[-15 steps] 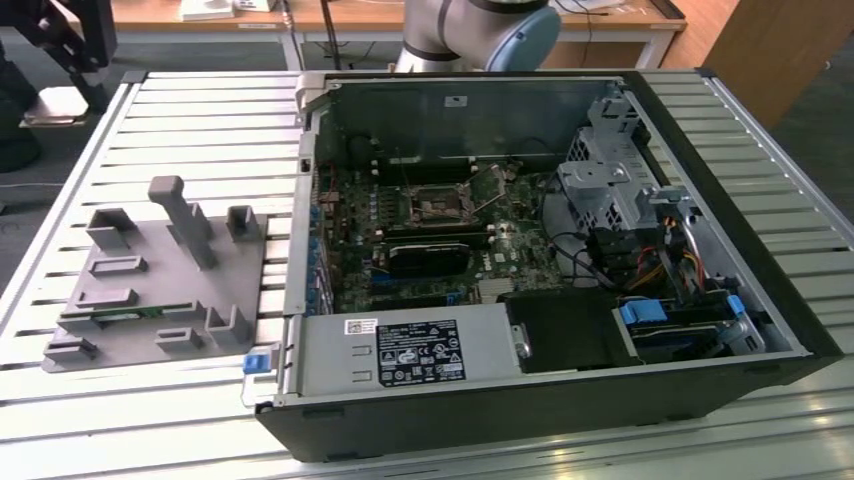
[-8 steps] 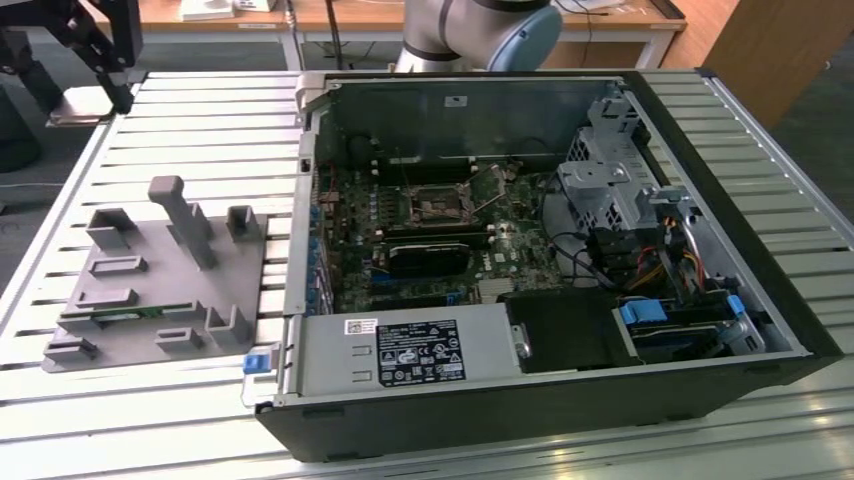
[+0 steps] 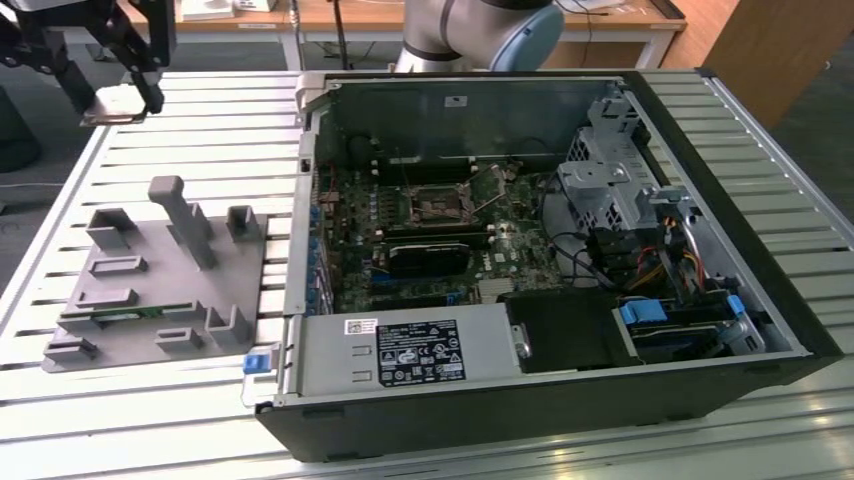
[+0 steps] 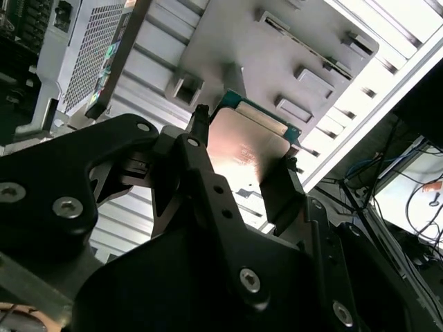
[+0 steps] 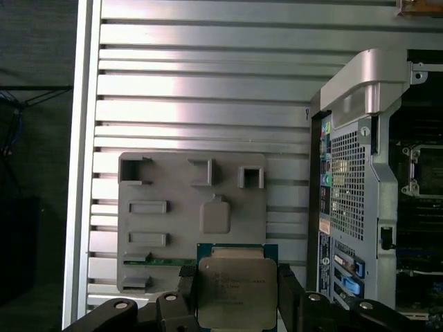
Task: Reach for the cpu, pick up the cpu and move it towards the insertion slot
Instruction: 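Pick up the cpu and move it towards the insertion slot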
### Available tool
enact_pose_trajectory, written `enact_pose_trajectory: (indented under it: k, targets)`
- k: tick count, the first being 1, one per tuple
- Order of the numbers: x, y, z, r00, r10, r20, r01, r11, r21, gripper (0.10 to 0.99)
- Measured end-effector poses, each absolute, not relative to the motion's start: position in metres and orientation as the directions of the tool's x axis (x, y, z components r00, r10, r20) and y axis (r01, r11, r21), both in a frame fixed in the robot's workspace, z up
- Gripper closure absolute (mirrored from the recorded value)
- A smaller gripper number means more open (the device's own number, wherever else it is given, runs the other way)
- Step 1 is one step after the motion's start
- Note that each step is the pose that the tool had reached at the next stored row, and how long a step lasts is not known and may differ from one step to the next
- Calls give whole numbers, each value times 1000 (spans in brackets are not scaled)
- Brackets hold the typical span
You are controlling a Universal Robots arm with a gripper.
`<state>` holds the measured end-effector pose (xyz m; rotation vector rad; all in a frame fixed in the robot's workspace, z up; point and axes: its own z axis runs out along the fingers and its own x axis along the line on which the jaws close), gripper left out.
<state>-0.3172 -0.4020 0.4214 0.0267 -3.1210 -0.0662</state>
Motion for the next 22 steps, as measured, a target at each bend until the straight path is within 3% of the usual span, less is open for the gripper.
enact_pose_trajectory:
  k: [22]
  targets:
    - [-249,-402,421,-1000,-18,20,-17,999,43,541]
